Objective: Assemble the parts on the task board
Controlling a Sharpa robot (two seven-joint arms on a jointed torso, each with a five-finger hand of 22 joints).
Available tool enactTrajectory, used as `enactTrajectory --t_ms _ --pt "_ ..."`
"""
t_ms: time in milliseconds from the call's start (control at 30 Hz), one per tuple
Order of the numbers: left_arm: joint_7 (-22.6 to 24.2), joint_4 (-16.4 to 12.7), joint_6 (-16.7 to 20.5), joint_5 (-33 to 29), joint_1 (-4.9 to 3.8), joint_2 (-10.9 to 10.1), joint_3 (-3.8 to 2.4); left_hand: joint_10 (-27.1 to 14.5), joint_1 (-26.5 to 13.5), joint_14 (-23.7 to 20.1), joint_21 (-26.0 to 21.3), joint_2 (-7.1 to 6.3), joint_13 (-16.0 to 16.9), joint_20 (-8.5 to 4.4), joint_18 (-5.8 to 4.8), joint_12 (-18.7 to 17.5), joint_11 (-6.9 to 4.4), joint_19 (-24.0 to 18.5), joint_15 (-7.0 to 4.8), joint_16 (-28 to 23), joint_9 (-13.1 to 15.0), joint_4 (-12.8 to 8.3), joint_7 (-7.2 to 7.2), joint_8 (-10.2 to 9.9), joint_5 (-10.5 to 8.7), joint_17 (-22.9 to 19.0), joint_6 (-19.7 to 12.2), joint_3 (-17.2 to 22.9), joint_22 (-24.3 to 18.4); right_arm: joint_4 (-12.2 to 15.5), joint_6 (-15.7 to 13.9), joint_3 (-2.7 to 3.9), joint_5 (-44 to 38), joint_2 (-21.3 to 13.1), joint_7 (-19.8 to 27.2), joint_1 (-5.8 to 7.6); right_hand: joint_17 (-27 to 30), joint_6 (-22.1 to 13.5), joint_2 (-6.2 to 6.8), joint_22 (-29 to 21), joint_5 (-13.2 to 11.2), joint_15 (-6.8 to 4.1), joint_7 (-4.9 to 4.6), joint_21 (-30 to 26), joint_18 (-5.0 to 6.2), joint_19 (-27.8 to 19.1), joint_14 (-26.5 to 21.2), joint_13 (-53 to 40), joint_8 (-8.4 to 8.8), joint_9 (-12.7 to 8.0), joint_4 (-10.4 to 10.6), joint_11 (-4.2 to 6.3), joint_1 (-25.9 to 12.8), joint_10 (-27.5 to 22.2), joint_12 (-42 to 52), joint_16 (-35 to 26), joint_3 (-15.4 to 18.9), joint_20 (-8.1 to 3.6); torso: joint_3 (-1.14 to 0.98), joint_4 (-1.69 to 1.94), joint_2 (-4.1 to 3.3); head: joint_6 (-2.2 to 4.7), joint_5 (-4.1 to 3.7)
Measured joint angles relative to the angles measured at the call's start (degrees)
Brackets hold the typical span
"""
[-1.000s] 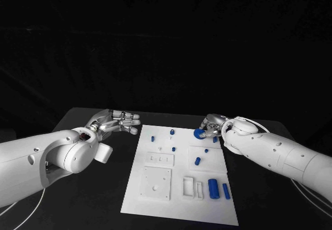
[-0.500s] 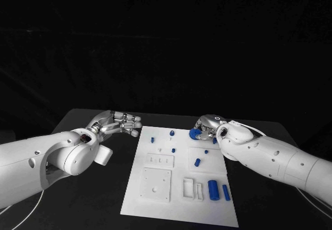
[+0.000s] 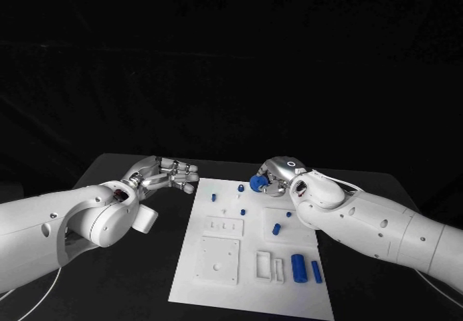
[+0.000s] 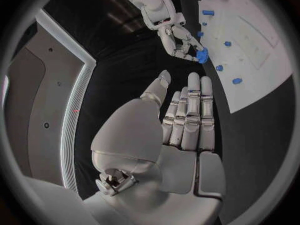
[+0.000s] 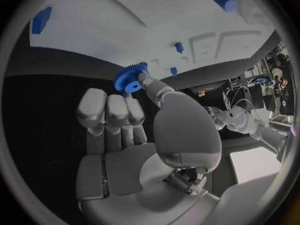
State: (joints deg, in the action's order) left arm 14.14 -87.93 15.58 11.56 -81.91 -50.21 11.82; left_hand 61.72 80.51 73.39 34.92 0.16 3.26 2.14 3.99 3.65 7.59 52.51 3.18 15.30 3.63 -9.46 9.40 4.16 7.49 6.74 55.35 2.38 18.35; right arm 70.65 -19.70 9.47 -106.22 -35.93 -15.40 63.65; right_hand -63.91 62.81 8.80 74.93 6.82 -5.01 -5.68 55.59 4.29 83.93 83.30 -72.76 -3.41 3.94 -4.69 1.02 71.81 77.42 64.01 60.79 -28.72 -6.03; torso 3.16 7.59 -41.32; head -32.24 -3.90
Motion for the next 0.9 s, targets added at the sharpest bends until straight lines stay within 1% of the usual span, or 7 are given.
enactTrajectory --t_ms 100,200,267,367,500,667,900 --pt "0.0 0.0 0.0 0.1 -0.02 0.0 0.03 0.0 0.0 0.0 0.0 0.0 0.0 0.0 0.0 0.0 0.0 0.0 0.0 0.0 0.0 0.0 0.0 0.0 0.0 0.0 0.0 0.0 0.0 0.7 -0.4 -0.72 -1.7 0.5 -0.8 0.0 0.1 0.0 0.12 0.0 0.0 0.0 0.01 0.0 0.01 0.0 0.0 0.0 0.0 0.0 0.3 -0.01 0.0 0.0 0.0 0.0 -0.1 0.0 -0.01 0.04 0.0 0.07 0.08" --pt "-0.1 0.0 0.0 0.1 -0.03 0.0 0.05 0.0 0.2 0.0 0.0 0.21 0.0 0.0 0.0 0.0 0.0 0.0 0.0 0.0 0.0 0.0 0.0 0.0 0.0 0.0 0.0 0.0 0.0 0.9 -0.8 -1.54 -3.6 1.2 -1.6 -0.02 0.2 0.2 0.34 0.0 -1.0 0.01 0.02 0.3 0.01 0.0 0.0 0.0 0.03 0.0 0.8 0.1 -0.2 0.3 0.0 0.0 -0.6 0.0 0.03 0.1 0.0 0.11 0.19" --pt "-0.1 0.0 0.0 0.2 -0.03 0.0 0.08 0.0 0.5 0.0 0.3 0.08 0.0 0.0 0.0 0.0 0.0 0.0 0.0 0.0 0.0 -0.2 0.0 0.0 0.0 -0.1 0.0 -0.2 0.0 0.9 -1.1 -2.2 -4.9 1.7 -2.1 -0.02 0.3 0.2 0.96 0.0 -1.1 0.01 0.04 0.3 0.01 0.0 0.0 0.0 0.04 0.0 1.1 0.09 -0.2 0.3 0.0 0.0 -0.9 0.0 0.02 0.13 0.0 0.13 0.24" --pt "-0.2 -0.1 -0.1 0.3 -0.05 0.0 0.12 0.0 0.5 0.0 0.4 0.08 0.0 -0.22 0.0 0.0 0.0 -0.2 0.0 -0.2 0.0 -0.2 0.0 0.0 0.0 -0.1 0.0 -0.2 0.0 0.6 -1.4 -2.88 -6.5 2.7 -2.7 -0.04 0.4 0.3 0.96 0.0 -1.1 0.01 0.06 0.7 0.01 0.0 0.0 0.0 0.04 0.0 1.1 0.08 -0.2 0.3 0.0 0.0 -1.0 0.0 0.0 0.2 -0.01 0.13 0.29" --pt "-0.4 0.0 -0.2 0.4 -0.05 0.0 0.16 0.0 0.5 0.0 0.4 0.08 0.0 -0.01 0.0 0.0 0.0 -0.4 0.0 -0.3 0.0 -0.2 0.0 0.0 0.0 -0.1 0.0 -0.2 0.1 -0.2 -1.8 -3.56 -7.9 4.2 -3.1 -0.04 0.4 0.4 0.96 0.0 -1.1 0.02 0.14 0.7 0.01 0.0 0.0 0.0 0.05 -0.1 1.2 0.0 -0.2 0.4 0.0 0.0 -1.1 0.0 -0.04 0.3 -0.05 -0.02 0.31" --pt "-0.5 0.0 -0.3 0.5 -0.06 0.2 0.17 0.0 0.5 0.0 0.4 0.08 0.0 -0.01 0.0 0.0 0.0 -0.4 0.0 -0.3 0.0 -0.2 0.0 0.0 0.0 -0.1 0.0 -0.2 0.1 -1.5 -2.1 -4.07 -8.8 5.5 -3.5 -0.07 0.4 0.4 0.96 0.0 -1.1 0.02 0.2 0.9 0.01 0.0 0.0 0.0 0.08 -0.1 1.2 0.0 -0.2 0.4 0.0 0.0 -1.1 0.0 -0.03 0.46 -0.09 -0.03 0.2" --pt "-0.5 0.1 -0.4 0.6 -0.06 0.3 0.18 0.0 0.5 0.0 0.4 0.08 0.0 -0.01 0.0 0.0 0.0 -0.4 0.0 -0.3 0.0 -0.2 0.0 0.0 0.0 -0.1 0.0 -0.2 0.1 -2.5 -2.5 -4.3 -9.6 6.6 -3.8 -0.08 0.5 0.4 0.96 0.0 -1.1 0.02 0.21 1.0 0.03 0.0 0.0 0.0 0.22 -0.2 1.2 -0.01 -0.2 0.4 0.0 0.0 -1.1 0.0 -0.01 0.53 -0.09 0.01 0.39"
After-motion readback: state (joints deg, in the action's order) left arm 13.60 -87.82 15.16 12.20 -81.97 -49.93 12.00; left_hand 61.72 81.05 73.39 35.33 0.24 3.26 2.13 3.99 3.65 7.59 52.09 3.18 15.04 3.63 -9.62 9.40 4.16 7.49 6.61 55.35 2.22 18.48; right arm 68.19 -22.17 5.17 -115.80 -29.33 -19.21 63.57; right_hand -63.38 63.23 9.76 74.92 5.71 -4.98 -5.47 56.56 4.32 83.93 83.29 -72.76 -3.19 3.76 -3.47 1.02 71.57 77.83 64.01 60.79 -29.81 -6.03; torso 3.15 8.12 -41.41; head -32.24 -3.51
